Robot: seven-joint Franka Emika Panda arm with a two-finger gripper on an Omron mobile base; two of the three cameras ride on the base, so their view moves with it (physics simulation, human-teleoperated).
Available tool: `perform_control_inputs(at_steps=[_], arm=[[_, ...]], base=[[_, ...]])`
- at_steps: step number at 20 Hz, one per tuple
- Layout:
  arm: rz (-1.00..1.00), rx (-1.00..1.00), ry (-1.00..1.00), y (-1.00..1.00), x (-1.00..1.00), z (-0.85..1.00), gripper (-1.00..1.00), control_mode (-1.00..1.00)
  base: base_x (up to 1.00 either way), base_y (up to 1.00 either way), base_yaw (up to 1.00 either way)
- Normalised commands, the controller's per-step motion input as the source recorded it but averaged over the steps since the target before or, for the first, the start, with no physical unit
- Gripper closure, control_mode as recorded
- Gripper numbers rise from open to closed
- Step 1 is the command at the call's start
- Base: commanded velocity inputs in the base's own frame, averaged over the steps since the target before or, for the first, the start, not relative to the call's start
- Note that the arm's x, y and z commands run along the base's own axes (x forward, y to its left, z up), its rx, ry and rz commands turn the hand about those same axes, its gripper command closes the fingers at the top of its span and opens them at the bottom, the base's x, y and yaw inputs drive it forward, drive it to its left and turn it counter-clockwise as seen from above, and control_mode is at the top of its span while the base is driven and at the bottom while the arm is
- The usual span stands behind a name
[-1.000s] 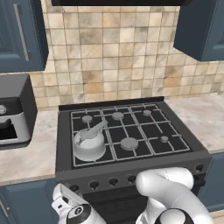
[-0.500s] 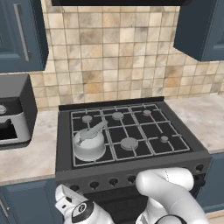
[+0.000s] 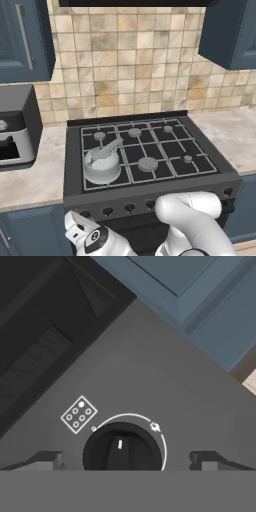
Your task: Lower the heat of the kettle.
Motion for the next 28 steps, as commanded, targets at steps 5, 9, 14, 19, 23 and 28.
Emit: perform_control_inputs(at_steps=[5,9,14,19,23,28], arm=[[0.04,0.0,0.0,0.0,0.05,-0.06,-1.0,-1.0],[0.02,0.0,0.0,0.01,0.08,-0.06,1.0,-1.0],[0.03,0.0,0.0,0.01,0.1,-0.03,1.0,-1.0],[0.01,0.01,0.0,0.0,0.0,0.0,1.0,-1.0],[0.0,0.07,-0.08,0.0,-0.01,0.0,1.0,-1.0],[0.0,0.11,-0.15,-0.05,-0.03,0.0,1.0,-1.0]], base=[[0.0,0.0,0.0],[0.0,0.0,0.0],[0.0,0.0,0.0],[0.0,0.0,0.0],[0.0,0.0,0.0],[0.0,0.0,0.0]])
